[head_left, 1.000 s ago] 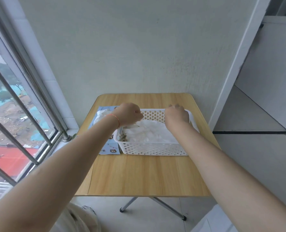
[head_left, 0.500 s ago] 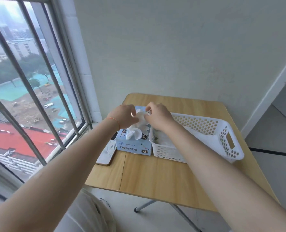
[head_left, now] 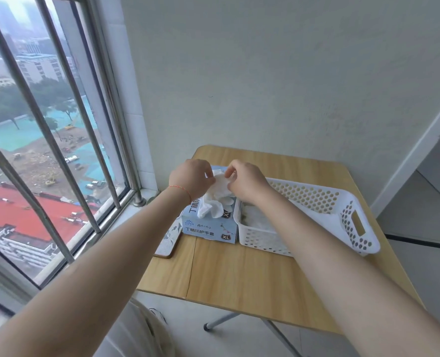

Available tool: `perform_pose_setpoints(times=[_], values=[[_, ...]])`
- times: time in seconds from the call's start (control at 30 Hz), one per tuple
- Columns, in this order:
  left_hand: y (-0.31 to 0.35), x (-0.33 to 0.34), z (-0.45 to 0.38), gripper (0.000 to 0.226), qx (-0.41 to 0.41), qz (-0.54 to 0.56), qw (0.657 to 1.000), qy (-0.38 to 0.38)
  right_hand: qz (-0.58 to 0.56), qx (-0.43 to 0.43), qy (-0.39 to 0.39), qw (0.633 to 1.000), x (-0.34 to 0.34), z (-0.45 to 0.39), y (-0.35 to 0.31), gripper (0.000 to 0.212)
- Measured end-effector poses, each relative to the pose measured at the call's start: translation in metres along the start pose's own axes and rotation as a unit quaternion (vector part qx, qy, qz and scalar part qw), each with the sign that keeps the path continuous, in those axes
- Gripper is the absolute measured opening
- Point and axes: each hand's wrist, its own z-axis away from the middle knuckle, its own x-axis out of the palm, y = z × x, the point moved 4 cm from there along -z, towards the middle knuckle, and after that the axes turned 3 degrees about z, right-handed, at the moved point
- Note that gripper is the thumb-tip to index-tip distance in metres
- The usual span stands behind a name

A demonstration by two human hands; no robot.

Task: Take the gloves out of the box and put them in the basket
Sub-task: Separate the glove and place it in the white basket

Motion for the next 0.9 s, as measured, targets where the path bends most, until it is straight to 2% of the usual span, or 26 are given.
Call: perform_pose_setpoints(times=[0.2,0.4,0.5,0.6,0.63,0.7,0.8,0.9], values=[[0.006,-0.014,-0.005,0.009,0.021,0.092,0.995,0.036,-0.076,0.009,0.045,0.996,-0.006,-0.001,0.009,0.019],[0.000,-0.018,-0.005,0.020,0.008,0.082,0.995,0.047,-0.207,-0.013,0.132,0.969,-0.031,-0.003,0.000,0.016],[0.006,-0.024,0.001,0.017,0.004,0.188,0.981,0.047,-0.255,-0.017,0.115,0.960,-0.039,-0.006,-0.008,0.015],[0.015,-0.026,0.010,0.016,0.016,0.361,0.932,-0.005,-0.309,0.005,0.104,0.945,-0.044,-0.011,-0.014,0.014],[0.017,-0.026,0.012,0.017,0.032,0.371,0.928,-0.009,-0.326,0.011,0.105,0.939,-0.046,-0.013,-0.016,0.013],[0.017,-0.026,0.011,0.017,0.055,0.334,0.941,0.015,-0.357,0.023,0.110,0.927,-0.050,-0.017,-0.018,0.011],[0.014,-0.027,0.007,0.016,0.024,0.297,0.952,0.070,-0.392,0.036,0.114,0.912,-0.052,-0.017,-0.018,0.005],[0.014,-0.028,0.001,0.015,-0.035,0.415,0.907,0.062,-0.370,0.043,0.079,0.925,-0.045,-0.010,-0.010,0.025]])
